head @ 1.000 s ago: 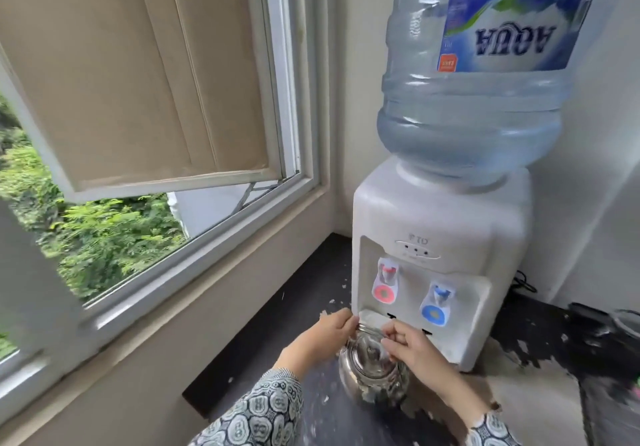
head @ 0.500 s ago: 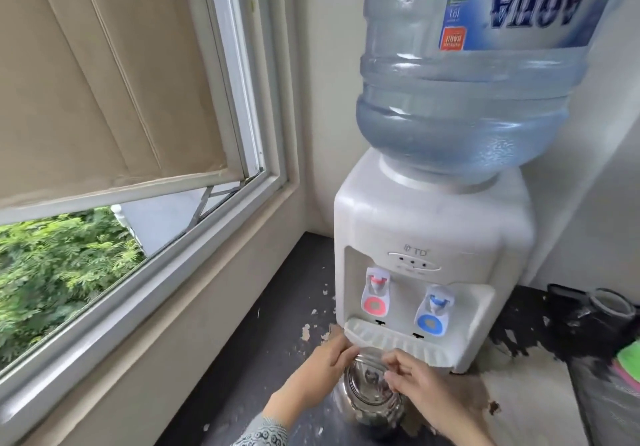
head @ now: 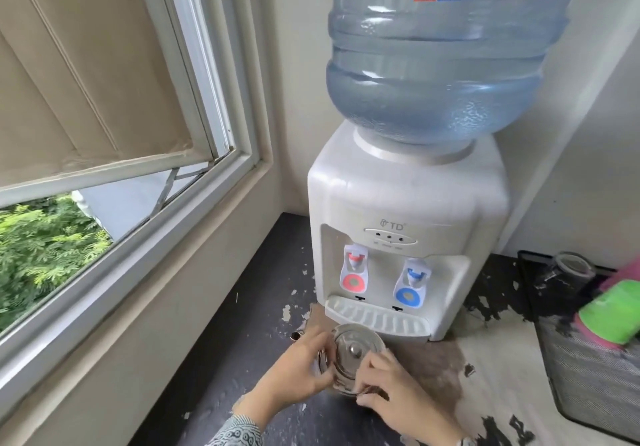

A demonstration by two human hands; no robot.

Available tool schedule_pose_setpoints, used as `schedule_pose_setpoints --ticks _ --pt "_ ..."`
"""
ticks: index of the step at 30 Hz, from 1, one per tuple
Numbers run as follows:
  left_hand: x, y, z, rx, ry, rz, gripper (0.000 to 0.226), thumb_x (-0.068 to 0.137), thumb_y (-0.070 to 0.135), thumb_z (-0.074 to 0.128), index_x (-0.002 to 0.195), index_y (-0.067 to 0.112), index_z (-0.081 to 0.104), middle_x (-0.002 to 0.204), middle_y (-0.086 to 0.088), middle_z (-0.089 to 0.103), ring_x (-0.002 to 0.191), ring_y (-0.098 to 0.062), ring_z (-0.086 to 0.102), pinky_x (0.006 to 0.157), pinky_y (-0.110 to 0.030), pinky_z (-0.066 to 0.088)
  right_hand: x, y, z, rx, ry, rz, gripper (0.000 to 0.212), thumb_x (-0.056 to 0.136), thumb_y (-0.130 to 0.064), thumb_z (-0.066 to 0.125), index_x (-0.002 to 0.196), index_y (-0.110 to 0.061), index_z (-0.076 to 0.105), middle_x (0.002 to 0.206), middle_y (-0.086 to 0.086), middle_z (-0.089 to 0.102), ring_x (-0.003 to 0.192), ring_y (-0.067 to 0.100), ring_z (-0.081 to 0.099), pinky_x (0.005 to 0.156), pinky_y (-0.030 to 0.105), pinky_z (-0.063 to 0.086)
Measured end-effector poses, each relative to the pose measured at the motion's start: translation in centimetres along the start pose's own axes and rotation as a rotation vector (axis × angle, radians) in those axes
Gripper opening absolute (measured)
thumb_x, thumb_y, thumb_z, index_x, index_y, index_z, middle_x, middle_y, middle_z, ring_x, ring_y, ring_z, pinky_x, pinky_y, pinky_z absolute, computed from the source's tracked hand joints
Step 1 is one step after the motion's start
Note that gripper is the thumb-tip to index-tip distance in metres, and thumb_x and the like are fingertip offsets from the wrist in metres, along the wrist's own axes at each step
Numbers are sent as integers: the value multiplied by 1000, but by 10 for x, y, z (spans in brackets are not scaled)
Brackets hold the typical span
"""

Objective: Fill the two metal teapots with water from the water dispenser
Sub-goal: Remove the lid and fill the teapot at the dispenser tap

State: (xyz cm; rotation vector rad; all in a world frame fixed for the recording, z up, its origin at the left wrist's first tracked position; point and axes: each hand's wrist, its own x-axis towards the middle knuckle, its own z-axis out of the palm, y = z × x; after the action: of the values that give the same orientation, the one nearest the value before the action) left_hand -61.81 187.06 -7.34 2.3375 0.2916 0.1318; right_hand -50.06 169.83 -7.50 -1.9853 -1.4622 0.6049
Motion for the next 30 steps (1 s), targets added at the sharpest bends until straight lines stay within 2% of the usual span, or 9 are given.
schedule_pose_setpoints --ticks 4,7,10,13,15,16,20,26,30 --pt "-6 -11 15 211 91 70 21 83 29 51 102 22 51 114 13 48 103 -3 49 82 -19 46 -4 6 14 -458 15 -128 18 69 -44 69 75 -32 56 81 -15 54 89 2 46 93 14 42" --pt "-5 -10 18 210 111 99 25 83 28 52 107 20 52 116 9 51 108 -7 51 90 -21 44 -2 6 9 -227 0 -76 20 80 -47 54 88 -29 56 95 -15 50 103 -4 38 103 13 29" --pt "-3 -9 18 217 124 99 44 84 44 52 120 20 45 125 9 47 118 -5 44 101 -24 37 7 2 1 -134 213 15 23 80 -50 48 88 -29 53 91 -23 44 94 -8 38 80 13 37" --pt "3 -5 22 291 90 46 78 78 68 48 138 23 28 140 16 28 135 0 21 115 -16 10 23 -1 -7 -382 311 113 32 79 -57 44 88 -27 45 91 -14 48 87 8 41 75 23 35" --pt "8 -2 27 355 66 -10 93 72 77 45 143 24 18 143 19 16 140 0 5 109 -10 -13 32 0 -8 -566 186 228 47 78 -66 38 98 -24 45 101 -7 53 97 17 44 83 33 33" --pt "11 -1 30 392 52 -30 96 71 79 42 145 24 15 146 17 15 141 -1 2 108 -11 -16 36 2 -6 -610 117 259 53 78 -67 36 105 -23 46 108 -5 54 103 19 45 88 37 32" --pt "12 -3 39 510 43 -74 103 66 86 26 146 23 13 152 12 17 141 -2 11 115 -24 -1 40 6 6 -590 128 214 46 83 -58 27 104 -25 52 111 -5 60 103 20 49 86 37 33" --pt "12 -4 40 489 71 -76 105 62 88 26 145 25 17 148 15 22 136 -2 22 115 -23 7 45 7 11 -422 198 191 29 83 -46 37 81 -23 55 92 -5 64 89 15 49 74 28 30" --pt "13 -3 39 467 65 -87 103 63 87 28 145 25 19 148 15 24 136 -3 23 115 -25 7 44 9 11 -293 240 184 25 82 -43 43 78 -22 56 84 -6 62 82 12 47 67 23 32"
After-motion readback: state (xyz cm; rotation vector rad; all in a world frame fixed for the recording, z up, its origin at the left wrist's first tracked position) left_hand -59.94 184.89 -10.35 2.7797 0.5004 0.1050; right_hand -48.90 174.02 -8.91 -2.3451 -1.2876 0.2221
